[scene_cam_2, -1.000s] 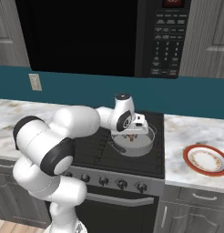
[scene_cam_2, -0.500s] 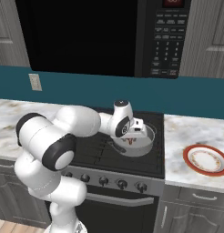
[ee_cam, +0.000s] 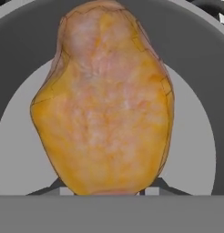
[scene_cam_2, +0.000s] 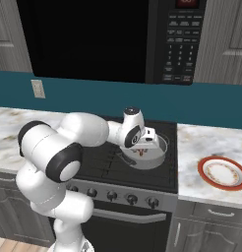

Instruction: Retrieve the frozen meat and place it in the pot on a burner. Then turn the burner on.

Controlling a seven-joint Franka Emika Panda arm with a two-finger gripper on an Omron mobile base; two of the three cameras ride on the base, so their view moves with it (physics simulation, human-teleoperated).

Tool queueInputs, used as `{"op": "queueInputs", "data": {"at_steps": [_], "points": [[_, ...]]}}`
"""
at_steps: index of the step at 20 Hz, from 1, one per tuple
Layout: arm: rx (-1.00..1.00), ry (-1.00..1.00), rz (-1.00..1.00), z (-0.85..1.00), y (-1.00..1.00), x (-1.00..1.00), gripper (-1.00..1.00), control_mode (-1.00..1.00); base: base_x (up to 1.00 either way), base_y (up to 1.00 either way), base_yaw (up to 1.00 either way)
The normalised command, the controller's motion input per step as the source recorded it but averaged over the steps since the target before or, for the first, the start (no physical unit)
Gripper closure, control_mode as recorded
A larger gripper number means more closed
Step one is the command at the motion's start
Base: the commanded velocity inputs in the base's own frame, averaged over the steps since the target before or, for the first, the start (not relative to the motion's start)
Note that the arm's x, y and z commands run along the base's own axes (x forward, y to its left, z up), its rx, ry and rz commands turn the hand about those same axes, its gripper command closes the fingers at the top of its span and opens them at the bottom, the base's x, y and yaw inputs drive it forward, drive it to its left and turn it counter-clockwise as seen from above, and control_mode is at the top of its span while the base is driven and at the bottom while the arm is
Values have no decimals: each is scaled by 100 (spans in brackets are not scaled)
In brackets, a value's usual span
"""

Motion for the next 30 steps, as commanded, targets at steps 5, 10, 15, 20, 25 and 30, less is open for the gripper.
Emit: {"op": "queueInputs", "data": {"at_steps": [5, 10, 15, 20, 25, 30], "points": [[0, 0, 0, 0, 0, 0, -100, -100, 0, 0, 0], [0, -1, 0, 0, 0, 0, -100, -100, 0, 0, 0], [-1, 0, 0, 10, 0, 0, -100, -100, 0, 0, 0], [-4, 0, 0, 21, -1, 0, -100, -100, 0, 0, 0], [0, -3, 0, 8, -10, -24, -100, -100, 0, 0, 0], [2, -9, 0, 6, -15, -51, -100, -100, 0, 0, 0]]}}
